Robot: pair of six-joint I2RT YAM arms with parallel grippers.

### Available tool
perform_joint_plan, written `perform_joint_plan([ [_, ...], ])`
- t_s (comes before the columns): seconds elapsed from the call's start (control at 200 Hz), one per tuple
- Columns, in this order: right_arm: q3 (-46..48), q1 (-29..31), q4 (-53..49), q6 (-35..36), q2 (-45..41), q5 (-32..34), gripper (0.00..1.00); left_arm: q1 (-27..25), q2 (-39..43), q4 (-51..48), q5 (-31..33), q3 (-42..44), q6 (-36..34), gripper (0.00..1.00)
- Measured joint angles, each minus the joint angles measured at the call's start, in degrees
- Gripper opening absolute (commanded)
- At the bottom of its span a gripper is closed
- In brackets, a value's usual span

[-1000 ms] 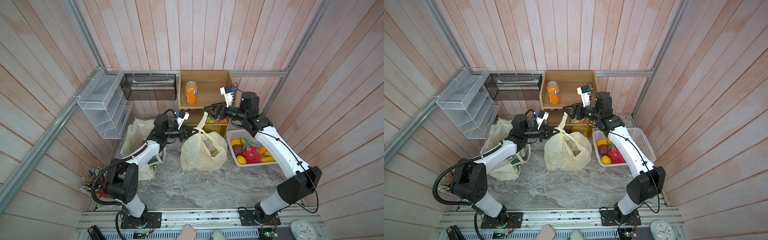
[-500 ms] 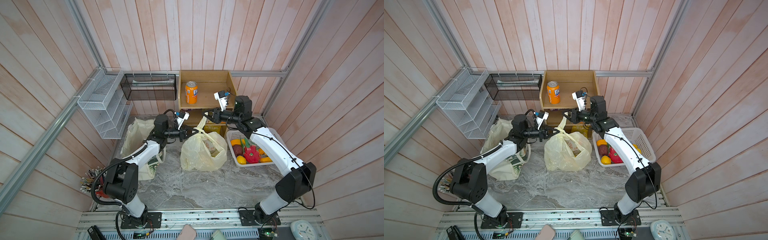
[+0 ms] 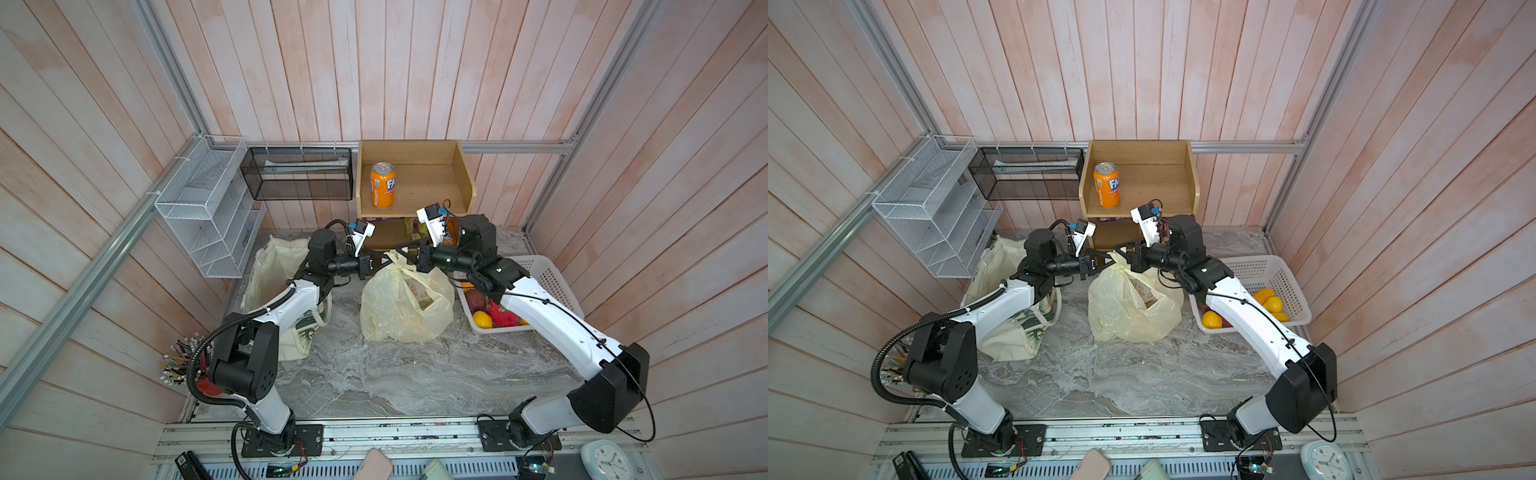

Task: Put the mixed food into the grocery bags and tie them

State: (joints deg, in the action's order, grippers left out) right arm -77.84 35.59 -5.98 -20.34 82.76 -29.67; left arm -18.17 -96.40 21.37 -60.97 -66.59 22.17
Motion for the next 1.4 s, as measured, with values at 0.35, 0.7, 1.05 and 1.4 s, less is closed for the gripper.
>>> perform_joint_plan([
  [0.35,16.76,3.91,5.79,-0.28,-5.44,9.73,0.00,-0.09,-0.02,-0.35,-0.31,-0.57,0.57,0.00],
  [0.7,20.92,3.74,14.56,-2.25,-1.70,11.89,0.00,-0.17,-0.04,-2.45,-1.79,-0.59,-0.13,0.07],
  [1.05,20.94,2.71,14.56,-2.67,-1.70,12.98,0.00,1.20,0.20,-20.59,0.50,-3.91,-12.41,0.32],
  [1.4,21.03,2.71,14.58,-2.91,-1.70,13.14,0.00,1.31,0.74,-36.72,3.13,-8.04,-25.59,0.38],
])
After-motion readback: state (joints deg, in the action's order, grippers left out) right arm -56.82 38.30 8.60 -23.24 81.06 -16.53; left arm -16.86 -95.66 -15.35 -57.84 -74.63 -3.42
